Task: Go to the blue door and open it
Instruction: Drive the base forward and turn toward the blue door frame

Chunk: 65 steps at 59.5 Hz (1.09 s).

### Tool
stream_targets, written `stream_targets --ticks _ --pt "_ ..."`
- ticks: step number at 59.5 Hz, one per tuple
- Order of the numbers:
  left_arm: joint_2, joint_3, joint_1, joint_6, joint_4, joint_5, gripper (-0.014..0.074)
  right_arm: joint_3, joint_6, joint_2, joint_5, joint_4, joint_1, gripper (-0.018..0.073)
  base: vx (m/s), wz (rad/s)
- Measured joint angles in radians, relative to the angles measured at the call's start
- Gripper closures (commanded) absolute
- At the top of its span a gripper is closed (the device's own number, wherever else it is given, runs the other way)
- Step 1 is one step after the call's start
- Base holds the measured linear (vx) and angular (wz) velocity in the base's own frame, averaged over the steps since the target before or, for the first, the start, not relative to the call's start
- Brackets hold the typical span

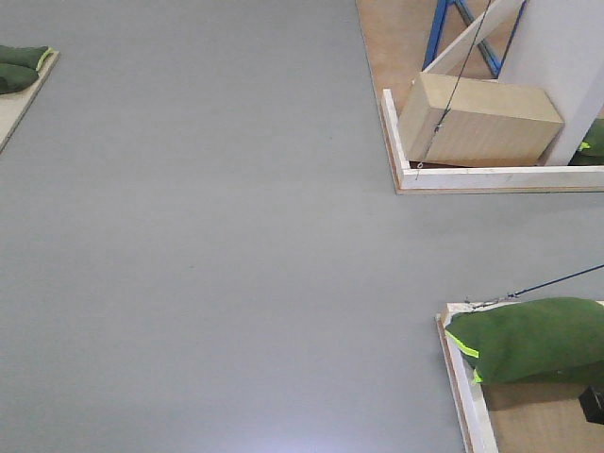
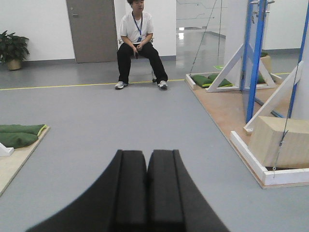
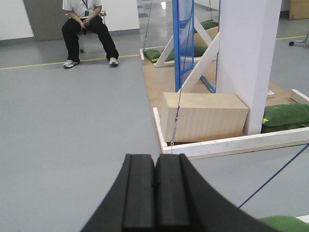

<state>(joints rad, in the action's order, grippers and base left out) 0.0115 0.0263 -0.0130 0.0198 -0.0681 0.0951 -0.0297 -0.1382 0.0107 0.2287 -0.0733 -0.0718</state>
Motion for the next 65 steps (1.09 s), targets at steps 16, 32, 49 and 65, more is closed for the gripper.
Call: stream_targets --ticks 16,32,49,65 --pt "0.000 0.000 0.000 0.000 0.000 0.000 0.0524 0.000 0.000 0.000 0.000 0.000 0.000 0.0561 0.00 -0.01" --pt "0.000 0.000 0.000 0.000 0.000 0.000 0.0524 0.000 0.000 0.000 0.000 0.000 0.000 0.0561 0.05 0.00" --pt "0.000 0.000 0.000 0.000 0.000 0.000 0.0524 0.000 0.000 0.000 -0.001 0.000 0.000 0.0561 0.15 -0.05" --pt "0.000 0.000 0.007 0.000 0.000 0.000 0.0524 0.000 0.000 0.000 -0.001 0.000 0.090 0.0561 0.21 -0.09"
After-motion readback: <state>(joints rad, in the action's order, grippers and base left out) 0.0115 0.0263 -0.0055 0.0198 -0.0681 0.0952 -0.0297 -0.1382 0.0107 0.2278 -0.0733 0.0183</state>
